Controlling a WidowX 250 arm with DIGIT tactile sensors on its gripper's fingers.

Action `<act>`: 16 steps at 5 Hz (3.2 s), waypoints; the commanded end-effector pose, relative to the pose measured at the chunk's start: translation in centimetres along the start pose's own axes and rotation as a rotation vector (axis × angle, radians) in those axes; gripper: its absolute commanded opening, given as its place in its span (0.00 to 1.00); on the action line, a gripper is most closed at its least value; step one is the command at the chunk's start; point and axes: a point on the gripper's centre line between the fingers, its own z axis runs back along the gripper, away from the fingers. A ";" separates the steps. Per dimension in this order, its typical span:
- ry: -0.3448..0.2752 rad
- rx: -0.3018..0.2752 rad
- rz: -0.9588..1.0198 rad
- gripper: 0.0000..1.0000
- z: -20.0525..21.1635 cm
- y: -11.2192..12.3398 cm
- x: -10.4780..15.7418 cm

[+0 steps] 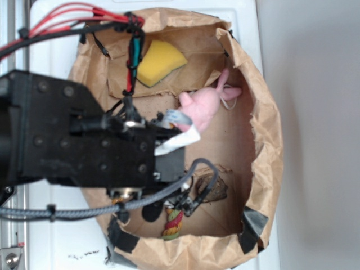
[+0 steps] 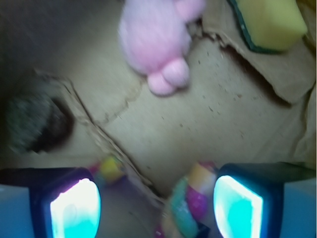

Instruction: Grab the multicolored rope.

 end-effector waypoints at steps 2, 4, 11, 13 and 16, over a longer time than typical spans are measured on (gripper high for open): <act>-0.034 -0.022 -0.048 1.00 1.1 1.8 -0.9; -0.003 -0.019 -0.045 1.00 0.5 0.5 -1.4; -0.008 -0.046 -0.035 0.00 -0.1 -1.3 -1.2; -0.071 -0.163 -0.393 0.00 3.7 -0.1 2.4; -0.026 -0.042 -0.635 0.00 11.4 -0.9 5.6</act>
